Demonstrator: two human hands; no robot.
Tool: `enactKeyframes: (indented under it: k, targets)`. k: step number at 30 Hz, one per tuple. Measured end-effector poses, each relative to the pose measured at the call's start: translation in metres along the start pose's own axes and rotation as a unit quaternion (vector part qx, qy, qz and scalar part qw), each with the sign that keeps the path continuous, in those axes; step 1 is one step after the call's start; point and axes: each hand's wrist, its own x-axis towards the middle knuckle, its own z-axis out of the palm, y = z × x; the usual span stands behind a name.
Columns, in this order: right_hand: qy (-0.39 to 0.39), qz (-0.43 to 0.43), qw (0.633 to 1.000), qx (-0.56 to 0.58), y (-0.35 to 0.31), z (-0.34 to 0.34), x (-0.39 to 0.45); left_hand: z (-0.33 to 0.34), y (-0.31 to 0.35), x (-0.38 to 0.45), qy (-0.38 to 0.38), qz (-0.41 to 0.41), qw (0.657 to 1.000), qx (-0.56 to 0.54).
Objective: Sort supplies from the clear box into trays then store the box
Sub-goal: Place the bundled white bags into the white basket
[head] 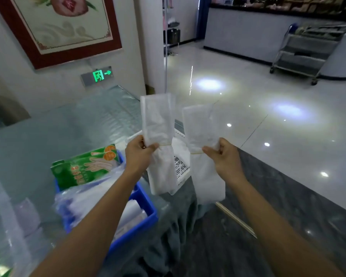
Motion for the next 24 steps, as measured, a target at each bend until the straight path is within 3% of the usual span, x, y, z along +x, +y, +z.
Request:
enactKeyframes:
  k: [9,15,24]
  targets:
    - [-0.076,0.042,0.996,-0.024,0.032,0.035,0.096,0.042,-0.073,0.072,0.069,-0.170,0.979,-0.086]
    - [-0.105,0.057,0.992,-0.051,0.042,0.059,0.153,0.068,-0.092,0.111,0.099,-0.236,0.961,-0.106]
    - [-0.188,0.094,0.975,-0.072,0.067,0.092,0.224,0.093,-0.118,0.122,0.108,-0.281,0.953,0.008]
